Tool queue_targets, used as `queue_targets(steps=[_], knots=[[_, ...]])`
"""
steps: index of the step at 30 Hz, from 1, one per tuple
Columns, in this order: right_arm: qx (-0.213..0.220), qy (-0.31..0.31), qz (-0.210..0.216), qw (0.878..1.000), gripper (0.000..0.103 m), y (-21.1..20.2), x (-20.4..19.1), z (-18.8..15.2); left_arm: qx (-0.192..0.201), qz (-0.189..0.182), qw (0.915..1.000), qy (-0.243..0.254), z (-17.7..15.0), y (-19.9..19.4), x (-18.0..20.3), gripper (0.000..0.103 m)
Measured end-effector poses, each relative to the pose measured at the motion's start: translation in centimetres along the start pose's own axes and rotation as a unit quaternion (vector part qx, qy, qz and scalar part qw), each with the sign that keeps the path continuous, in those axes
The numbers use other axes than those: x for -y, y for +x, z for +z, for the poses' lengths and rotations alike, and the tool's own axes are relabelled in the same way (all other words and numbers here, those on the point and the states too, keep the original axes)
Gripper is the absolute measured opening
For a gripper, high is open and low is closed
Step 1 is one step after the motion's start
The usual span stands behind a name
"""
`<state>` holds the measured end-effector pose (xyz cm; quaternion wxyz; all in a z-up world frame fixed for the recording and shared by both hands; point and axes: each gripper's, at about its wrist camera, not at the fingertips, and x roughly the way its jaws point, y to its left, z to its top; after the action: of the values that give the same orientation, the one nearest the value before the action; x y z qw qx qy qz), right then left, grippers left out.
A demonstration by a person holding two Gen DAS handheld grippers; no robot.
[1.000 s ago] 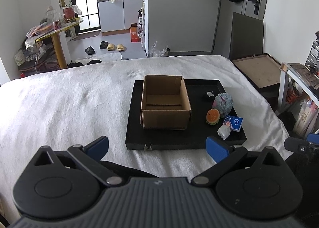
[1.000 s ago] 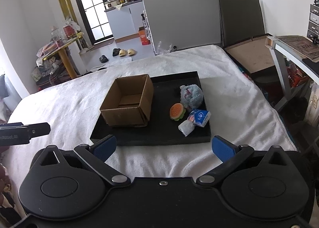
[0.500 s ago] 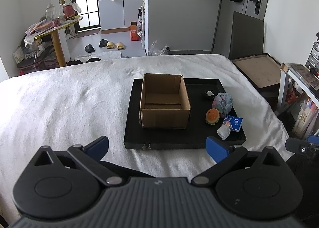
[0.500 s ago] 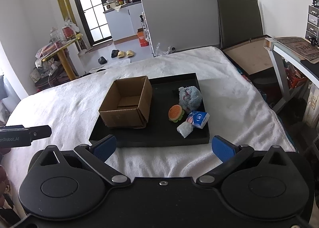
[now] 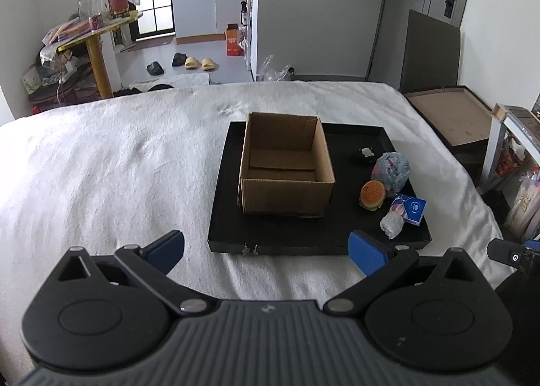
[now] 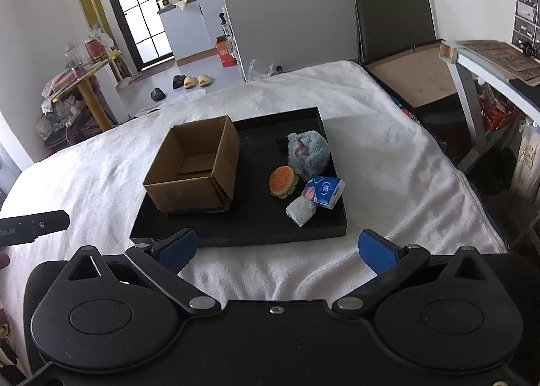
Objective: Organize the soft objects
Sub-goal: 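Reach the right gripper down to the white crumpled tissue and grasp it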
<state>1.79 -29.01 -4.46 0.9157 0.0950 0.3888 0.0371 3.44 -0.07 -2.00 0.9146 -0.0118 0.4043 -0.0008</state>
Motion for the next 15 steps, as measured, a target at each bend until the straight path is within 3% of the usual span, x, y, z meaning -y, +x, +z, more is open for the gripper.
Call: queue_targets(steps=[9, 15], knots=[[-0.014, 0.011, 0.01, 1.0, 0.102, 3.6, 0.6, 0.3, -0.007, 0.005, 0.9997, -0.022, 1.1, 3.6, -0.3, 0.1], [-0.027, 0.027, 0.023, 0.999, 0.093, 6.3, 1.3, 0.7, -0.004, 0.01, 0.9992, -0.037, 2.3, 5.7, -0.9, 0.097]])
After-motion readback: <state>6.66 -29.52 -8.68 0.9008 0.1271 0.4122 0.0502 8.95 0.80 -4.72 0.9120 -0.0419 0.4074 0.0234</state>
